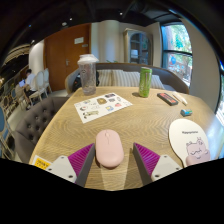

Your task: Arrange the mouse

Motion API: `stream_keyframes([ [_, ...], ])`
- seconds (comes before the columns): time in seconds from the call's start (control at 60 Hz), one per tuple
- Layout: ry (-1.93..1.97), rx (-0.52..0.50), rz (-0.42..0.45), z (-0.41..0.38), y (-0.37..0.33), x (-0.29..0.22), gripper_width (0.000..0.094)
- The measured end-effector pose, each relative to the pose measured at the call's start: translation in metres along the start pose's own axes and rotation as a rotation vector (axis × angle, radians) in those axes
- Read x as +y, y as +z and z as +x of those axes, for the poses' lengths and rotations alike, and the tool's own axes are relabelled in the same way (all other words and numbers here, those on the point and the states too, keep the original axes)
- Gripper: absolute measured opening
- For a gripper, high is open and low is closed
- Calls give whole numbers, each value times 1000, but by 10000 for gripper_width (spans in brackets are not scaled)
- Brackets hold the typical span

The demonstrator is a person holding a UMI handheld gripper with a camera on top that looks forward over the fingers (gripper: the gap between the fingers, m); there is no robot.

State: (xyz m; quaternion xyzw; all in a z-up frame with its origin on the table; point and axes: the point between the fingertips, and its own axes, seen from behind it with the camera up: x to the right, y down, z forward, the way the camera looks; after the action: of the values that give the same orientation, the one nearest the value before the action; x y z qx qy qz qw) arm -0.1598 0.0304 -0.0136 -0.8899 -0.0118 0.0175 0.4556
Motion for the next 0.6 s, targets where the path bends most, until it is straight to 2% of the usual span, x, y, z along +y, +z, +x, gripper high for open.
stream_keyframes([
  [0.033, 0, 5, 9, 0, -1, 0, 739],
  [0.067, 8, 3, 9, -1, -1, 1, 643],
  [0.083, 9, 9, 5, 1, -1, 1, 526],
  [0.233, 4, 27, -16, 2, -1, 4, 459],
  [0.3, 18, 4, -42, 0, -2, 4, 400],
  [0.467, 59, -77, -81, -3, -13, -4, 357],
  [0.6, 68, -43, 60, 38, -52, -83, 358],
])
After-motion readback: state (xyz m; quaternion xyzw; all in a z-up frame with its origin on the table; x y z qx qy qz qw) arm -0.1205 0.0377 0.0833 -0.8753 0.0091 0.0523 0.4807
